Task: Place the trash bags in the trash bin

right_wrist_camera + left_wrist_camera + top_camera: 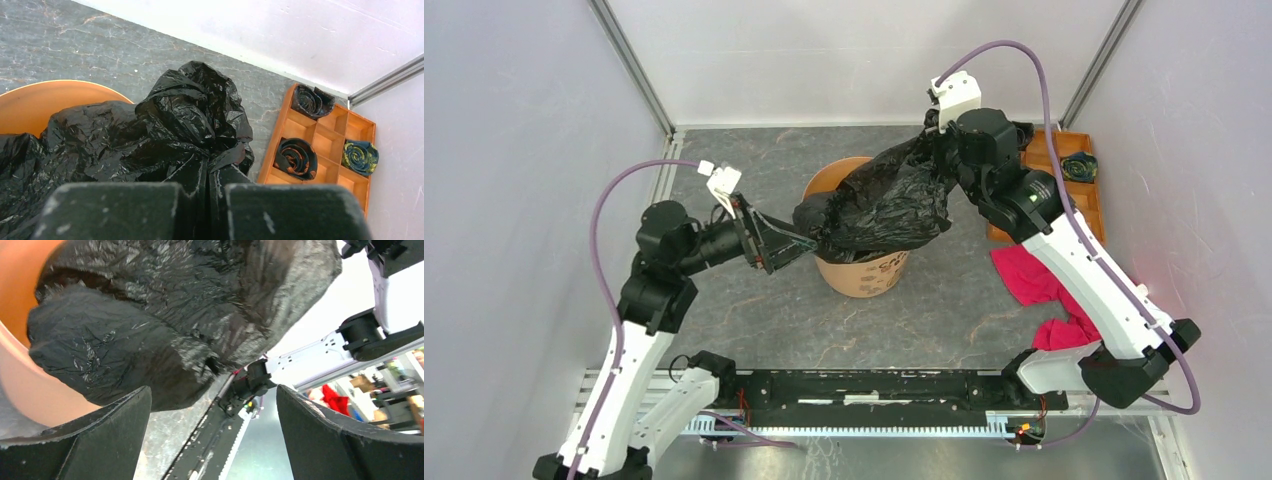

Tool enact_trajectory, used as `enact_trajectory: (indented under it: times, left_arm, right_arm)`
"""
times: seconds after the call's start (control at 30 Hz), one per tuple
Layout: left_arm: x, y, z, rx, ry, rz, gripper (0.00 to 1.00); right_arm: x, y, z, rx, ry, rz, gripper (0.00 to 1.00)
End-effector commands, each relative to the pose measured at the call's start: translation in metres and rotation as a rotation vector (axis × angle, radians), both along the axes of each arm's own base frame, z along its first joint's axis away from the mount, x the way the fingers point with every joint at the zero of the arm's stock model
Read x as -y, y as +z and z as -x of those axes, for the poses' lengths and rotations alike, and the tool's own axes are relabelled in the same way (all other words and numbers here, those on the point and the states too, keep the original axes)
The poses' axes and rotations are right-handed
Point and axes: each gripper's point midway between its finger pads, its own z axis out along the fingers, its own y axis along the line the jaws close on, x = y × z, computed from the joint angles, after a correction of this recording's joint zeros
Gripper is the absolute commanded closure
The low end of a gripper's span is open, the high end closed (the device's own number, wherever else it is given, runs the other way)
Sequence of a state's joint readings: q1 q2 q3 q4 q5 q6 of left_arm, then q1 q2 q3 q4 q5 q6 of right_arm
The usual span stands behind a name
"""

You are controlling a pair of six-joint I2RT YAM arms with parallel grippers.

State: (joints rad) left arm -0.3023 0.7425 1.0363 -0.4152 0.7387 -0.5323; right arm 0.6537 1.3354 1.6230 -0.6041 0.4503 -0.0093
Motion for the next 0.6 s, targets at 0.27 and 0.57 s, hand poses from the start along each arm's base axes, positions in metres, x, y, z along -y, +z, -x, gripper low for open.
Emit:
enact_trajectory:
  times: [0.27,0.57]
  left_arm:
    - [0.049,-0.013,-0.049,-0.129,-0.019,0.118,0.09]
    - [0.081,-0.051,-0.111,-0.259,0.115,0.007,0.25]
  right_arm:
    - [-0.023,0.059,0.023,0.148,0.169,-0.222,0.99]
    - [-0.054,0.047,0.037,0.093,0.316,-0.338,0.99]
